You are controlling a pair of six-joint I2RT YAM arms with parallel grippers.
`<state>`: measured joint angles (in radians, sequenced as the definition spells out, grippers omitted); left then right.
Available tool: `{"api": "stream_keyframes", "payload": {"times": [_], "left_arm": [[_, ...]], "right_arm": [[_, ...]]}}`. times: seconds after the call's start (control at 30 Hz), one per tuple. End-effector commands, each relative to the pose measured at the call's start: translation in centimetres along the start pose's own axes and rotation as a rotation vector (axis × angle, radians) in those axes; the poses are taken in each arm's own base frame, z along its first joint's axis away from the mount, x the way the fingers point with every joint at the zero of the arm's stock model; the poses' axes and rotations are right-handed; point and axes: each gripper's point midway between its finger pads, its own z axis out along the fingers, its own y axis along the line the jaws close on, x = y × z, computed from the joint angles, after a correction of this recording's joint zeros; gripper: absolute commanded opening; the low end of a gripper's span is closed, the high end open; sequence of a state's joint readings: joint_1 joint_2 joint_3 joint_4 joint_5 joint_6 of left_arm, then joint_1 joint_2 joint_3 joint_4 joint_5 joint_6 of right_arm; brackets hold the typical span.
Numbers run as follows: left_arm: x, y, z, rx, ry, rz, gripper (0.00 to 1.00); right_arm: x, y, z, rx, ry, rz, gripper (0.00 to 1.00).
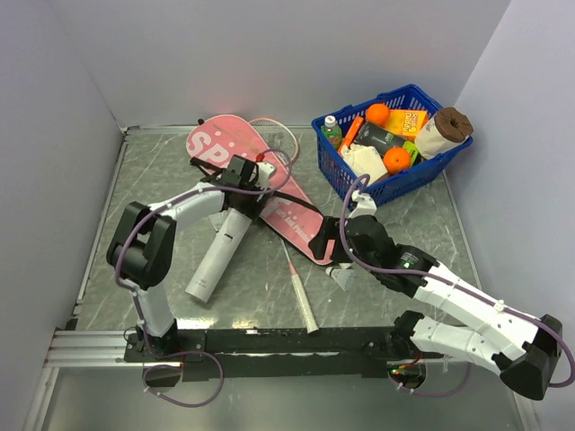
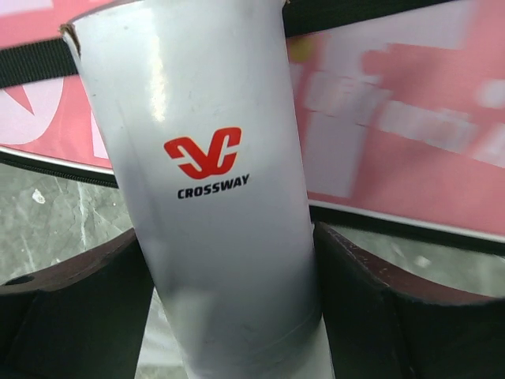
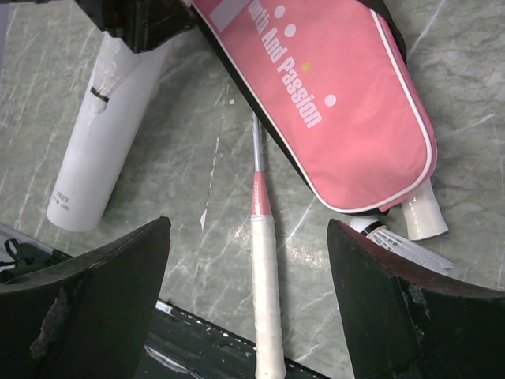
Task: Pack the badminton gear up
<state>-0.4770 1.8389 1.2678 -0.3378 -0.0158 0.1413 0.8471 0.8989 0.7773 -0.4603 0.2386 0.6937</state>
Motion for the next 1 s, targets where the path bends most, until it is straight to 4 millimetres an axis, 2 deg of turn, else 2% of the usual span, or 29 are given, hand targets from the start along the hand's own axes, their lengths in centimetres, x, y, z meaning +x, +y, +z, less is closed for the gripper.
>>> {"api": "stream_keyframes", "payload": {"times": [0.0, 0.07, 0.13, 0.27, 0.3, 0.37, 0.4, 0.43, 0.6, 0.67, 0.7, 0.77, 0.9, 0.97], "left_arm": [[-5.8, -2.4, -6.0, 0.026, -0.173, 0.087, 0.23], [-6.9, -3.6, -8.3, 0.056, -0.223, 0.115, 0.21], [-6.9, -5.7, -9.9, 0.114, -0.235, 0.158, 0.16], [-6.9, -9.0, -14.1, 0.207, -0.29, 0.205, 0.11], [-6.7, -10.5, -14.9, 0.234, -0.303, 0.229, 0.1], [-5.9, -12.0, -16.4, 0.256, -0.335, 0.254, 0.09], [-5.4, -13.8, -17.0, 0.291, -0.347, 0.285, 0.09], [-4.3, -14.6, -17.5, 0.314, -0.358, 0.301, 0.09], [-0.3, -20.0, -19.6, 0.476, -0.349, 0.384, 0.08], [0.5, -20.9, -21.0, 0.506, -0.368, 0.381, 0.08], [1.7, -21.9, -21.3, 0.526, -0.358, 0.391, 0.09], [2.2, -22.7, -22.9, 0.557, -0.395, 0.397, 0.09], [3.8, -23.4, -24.9, 0.623, -0.441, 0.357, 0.09], [3.8, -23.4, -26.3, 0.652, -0.495, 0.34, 0.09]], "right_arm": [[-0.6, 0.2, -1.0, -0.017, -0.005, -0.04, 0.86], [-0.9, 0.6, -1.7, -0.035, 0.007, -0.087, 0.86], [-0.9, 0.7, -2.2, -0.053, 0.025, -0.14, 0.84], [-1.6, 0.5, -5.0, -0.08, 0.024, -0.205, 0.84], [-2.1, 0.7, -6.3, -0.112, 0.0, -0.207, 0.84], [-2.9, 1.6, -8.7, -0.181, -0.023, -0.24, 0.83], [-2.6, 1.1, -9.5, -0.178, 0.001, -0.264, 0.82], [-3.4, 1.7, -10.8, -0.207, -0.016, -0.267, 0.82], [-3.0, 2.8, -14.5, -0.322, 0.028, -0.326, 0.81], [-2.9, 3.4, -15.3, -0.363, 0.041, -0.342, 0.8], [-2.6, 3.9, -15.8, -0.403, 0.056, -0.356, 0.79], [-2.4, 4.4, -16.3, -0.441, 0.065, -0.357, 0.78], [-1.9, 5.7, -16.9, -0.53, 0.082, -0.355, 0.72], [-1.3, 6.5, -16.8, -0.575, 0.116, -0.353, 0.69]]}}
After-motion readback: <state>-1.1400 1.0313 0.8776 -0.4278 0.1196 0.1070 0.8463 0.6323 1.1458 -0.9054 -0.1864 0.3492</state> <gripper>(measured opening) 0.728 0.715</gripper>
